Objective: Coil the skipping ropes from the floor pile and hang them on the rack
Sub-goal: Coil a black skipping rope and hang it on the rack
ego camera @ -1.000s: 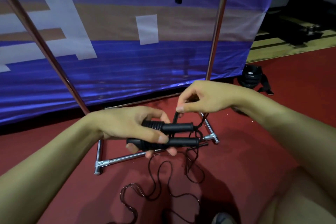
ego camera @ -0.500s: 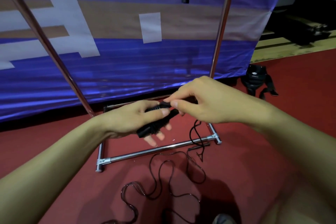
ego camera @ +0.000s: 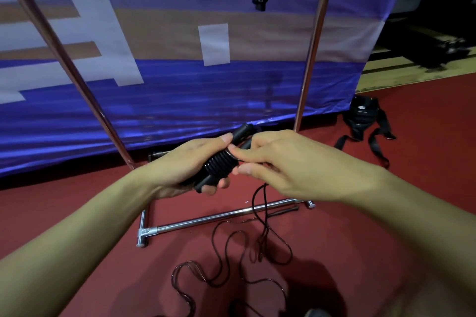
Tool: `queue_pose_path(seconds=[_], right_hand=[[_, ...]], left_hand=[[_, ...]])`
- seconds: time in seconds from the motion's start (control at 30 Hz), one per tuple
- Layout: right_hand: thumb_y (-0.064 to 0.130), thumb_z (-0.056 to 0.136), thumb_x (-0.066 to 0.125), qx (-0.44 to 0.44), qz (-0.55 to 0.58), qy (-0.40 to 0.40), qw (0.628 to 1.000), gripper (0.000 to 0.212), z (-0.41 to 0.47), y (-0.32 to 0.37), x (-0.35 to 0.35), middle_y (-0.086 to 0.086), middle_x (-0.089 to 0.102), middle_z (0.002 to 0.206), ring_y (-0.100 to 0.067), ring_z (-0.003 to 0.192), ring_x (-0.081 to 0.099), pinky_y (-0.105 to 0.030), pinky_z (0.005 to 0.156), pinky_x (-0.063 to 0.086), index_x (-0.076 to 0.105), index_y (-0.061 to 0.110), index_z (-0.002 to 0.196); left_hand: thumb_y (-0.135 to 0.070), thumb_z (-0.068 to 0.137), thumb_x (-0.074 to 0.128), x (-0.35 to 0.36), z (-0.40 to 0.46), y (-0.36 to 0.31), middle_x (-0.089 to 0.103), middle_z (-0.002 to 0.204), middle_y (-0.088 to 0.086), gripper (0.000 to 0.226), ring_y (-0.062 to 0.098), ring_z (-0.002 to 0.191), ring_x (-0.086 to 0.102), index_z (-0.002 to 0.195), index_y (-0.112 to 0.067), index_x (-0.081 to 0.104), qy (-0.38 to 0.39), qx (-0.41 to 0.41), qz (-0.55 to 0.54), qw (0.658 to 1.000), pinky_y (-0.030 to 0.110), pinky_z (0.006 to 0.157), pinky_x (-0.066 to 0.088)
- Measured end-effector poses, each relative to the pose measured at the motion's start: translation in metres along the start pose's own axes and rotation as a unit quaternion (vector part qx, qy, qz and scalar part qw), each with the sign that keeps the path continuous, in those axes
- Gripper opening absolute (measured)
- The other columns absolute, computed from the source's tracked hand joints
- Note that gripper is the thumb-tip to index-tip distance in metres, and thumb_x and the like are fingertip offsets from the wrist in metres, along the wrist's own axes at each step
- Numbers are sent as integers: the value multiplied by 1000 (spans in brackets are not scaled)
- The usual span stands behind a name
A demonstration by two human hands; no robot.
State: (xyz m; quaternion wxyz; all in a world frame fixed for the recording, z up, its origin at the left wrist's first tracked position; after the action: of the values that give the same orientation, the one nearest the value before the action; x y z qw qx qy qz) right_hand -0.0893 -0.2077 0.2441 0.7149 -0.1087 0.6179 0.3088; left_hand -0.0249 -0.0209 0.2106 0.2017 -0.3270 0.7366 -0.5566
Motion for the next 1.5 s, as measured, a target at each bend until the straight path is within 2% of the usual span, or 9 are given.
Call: queue_pose_path(seconds=[0.13, 0.27, 0.47, 0.67, 0.77, 0.87, 1.0, 1.27, 1.5], right_hand=[[25, 107, 50, 92, 132, -76, 984, 24, -1, -5, -1, 11, 65, 78, -3, 72, 59, -15, 69, 44, 73, 20, 103], [21, 107, 49, 213, 272, 9, 938, 29, 1, -10, 17, 9, 60, 67, -3, 57, 59, -27, 63, 56, 61, 22, 80], [18, 110, 44, 153, 374, 173, 898, 16, 1, -26, 28, 5, 67, 81, -9, 75, 60, -33, 77, 57, 56, 17, 99], [33, 102, 63, 77, 199, 170, 962, 14, 2, -42, 17, 14, 73, 87, -2, 83, 67, -26, 79, 51, 77, 33, 100], [44, 93, 68, 41, 131, 101, 985, 14, 5, -46, 14, 20, 67, 89, -2, 84, 65, -27, 77, 51, 75, 33, 94], [45, 89, 50, 8, 55, 67, 996, 22, 9, -41, 5, 14, 65, 84, -4, 83, 60, -28, 79, 50, 67, 31, 90], [34, 99, 57, 30, 12, 87, 996, 17, 12, -33, 3, 10, 61, 67, -13, 66, 57, -36, 67, 49, 59, 28, 84], [38, 102, 56, 31, 118, 148, 982, 22, 11, -13, -10, 9, 57, 64, -13, 59, 50, -27, 61, 42, 63, 33, 82], [53, 101, 33, 24, -54, 40, 997, 38, 6, -2, -20, 11, 70, 83, -15, 79, 66, -39, 71, 54, 65, 39, 114]], left_hand=[[-42, 95, 52, -3, 0, -7, 71, 87, 13, 46, 28, 70, 71, 115, -2, 64, -59, 51, 19, 997, 38, 58, 62], [-39, 97, 52, -2, -5, -12, 74, 96, 21, 50, 35, 85, 75, 123, 3, 58, -41, 71, 16, 996, 45, 78, 64], [-40, 102, 54, 8, -7, -9, 71, 83, 14, 42, 26, 63, 66, 114, 0, 56, -28, 86, 46, 995, 32, 54, 56], [-35, 92, 67, 10, -10, -3, 65, 78, 11, 31, 20, 54, 57, 100, -7, 57, 34, 78, -38, 996, 28, 47, 49], [-44, 80, 84, 2, -18, -5, 71, 86, 17, 41, 19, 54, 60, 102, -14, 67, 158, 32, -41, 986, 27, 46, 51], [-45, 84, 82, -2, -23, -2, 75, 99, 21, 64, 19, 60, 68, 118, 0, 51, 257, -59, 27, 964, 26, 49, 56], [-24, 104, 60, 6, -26, -2, 75, 111, 19, 34, 20, 67, 71, 123, 2, 49, 324, -108, 158, 926, 26, 55, 58], [-25, 102, 64, 1, -15, 14, 75, 120, 5, 43, 28, 83, 74, 138, -9, 47, 163, -115, 251, 947, 34, 64, 57], [-28, 98, 58, -7, -7, 4, 69, 106, 10, 39, 21, 72, 66, 131, -7, 58, 52, -46, -37, 997, 44, 68, 63]])
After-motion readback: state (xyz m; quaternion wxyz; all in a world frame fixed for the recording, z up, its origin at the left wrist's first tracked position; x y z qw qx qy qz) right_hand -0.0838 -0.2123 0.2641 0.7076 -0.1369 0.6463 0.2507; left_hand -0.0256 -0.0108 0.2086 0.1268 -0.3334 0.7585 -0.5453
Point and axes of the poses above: each hand's wrist, its own z-axis towards the middle knuckle, its own x-axis out of the palm, y = z × x, the point moved 2 cm from there along z, towards the middle knuckle
